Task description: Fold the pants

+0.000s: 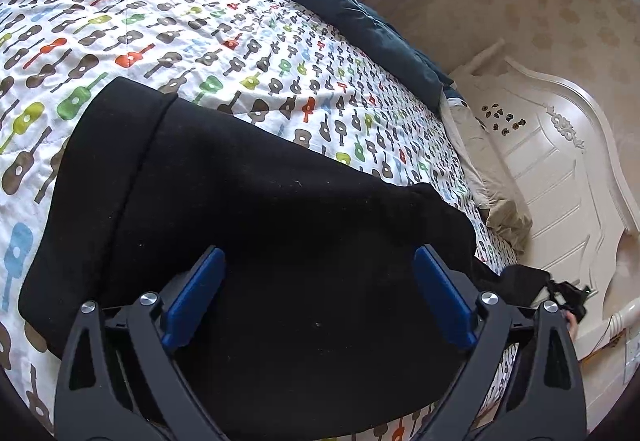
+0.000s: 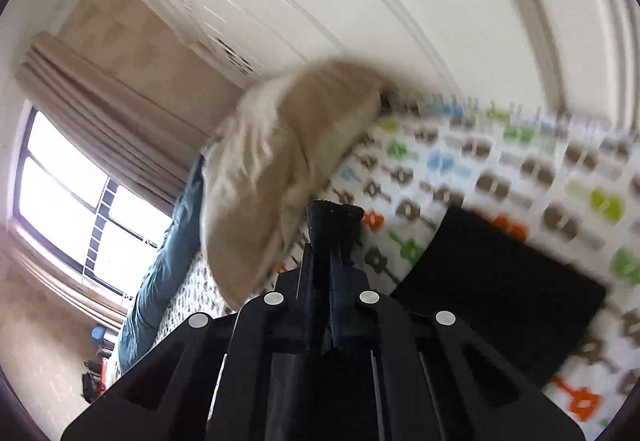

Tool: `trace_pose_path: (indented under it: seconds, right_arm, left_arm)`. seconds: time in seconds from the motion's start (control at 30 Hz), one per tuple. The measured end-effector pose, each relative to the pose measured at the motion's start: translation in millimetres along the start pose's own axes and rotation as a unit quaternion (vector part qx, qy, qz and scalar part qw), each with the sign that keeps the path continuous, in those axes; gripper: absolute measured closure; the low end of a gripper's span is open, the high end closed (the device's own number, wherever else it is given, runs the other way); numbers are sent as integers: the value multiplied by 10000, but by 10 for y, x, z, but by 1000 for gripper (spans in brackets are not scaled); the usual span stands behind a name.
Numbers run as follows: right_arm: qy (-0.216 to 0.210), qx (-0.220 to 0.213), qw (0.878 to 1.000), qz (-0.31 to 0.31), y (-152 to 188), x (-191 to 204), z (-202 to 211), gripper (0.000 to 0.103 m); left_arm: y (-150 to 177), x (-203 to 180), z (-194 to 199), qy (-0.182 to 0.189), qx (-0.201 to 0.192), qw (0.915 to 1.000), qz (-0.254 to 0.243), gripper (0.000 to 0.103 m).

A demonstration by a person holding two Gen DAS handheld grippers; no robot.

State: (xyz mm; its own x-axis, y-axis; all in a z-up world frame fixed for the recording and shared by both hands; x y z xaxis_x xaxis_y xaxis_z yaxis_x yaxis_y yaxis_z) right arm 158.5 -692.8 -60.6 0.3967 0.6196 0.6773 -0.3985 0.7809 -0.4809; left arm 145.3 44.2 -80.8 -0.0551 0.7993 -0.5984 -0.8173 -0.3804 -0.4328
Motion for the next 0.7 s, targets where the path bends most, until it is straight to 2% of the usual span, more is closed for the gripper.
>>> trace_pose_path:
  seconds: [0.1, 0.2, 0.47, 0.57, 0.7]
  right_arm:
    - [116, -105, 9998, 138, -15, -82, 303, 97]
    - [280, -19, 9996, 67, 77, -355, 455, 97]
    - [650, 362, 9960, -504, 488, -1198, 367, 97]
    - [531, 403, 9954, -686, 542, -1331, 335, 97]
    - [490, 438, 9955, -685, 532, -1316, 359, 97]
  left_arm:
    - [-5, -11, -11, -3, -14, 10000, -8, 6]
    - [-5, -16, -23, -27, -34, 10000, -43, 6]
    - [-6, -18, -57, -149, -31, 9997, -177, 4]
    - [-5, -20, -58, -154, -34, 9997, -176, 3]
    - [-15, -14, -68, -183, -35, 9997, -188, 3]
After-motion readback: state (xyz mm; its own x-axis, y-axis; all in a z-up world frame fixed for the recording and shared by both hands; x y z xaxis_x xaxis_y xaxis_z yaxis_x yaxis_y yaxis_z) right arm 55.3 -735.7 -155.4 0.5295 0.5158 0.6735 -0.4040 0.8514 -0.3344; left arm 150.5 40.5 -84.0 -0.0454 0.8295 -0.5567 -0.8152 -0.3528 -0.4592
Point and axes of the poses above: each gripper's, at about its wrist camera, not at the fingertips, and z roughly against the way its jaws point, x to its left, y to its underside, the point moved 9 cm from there along -z, roughly the way its jaws point, and after that the axes turned 8 degrees about x, right-handed, at the moved point
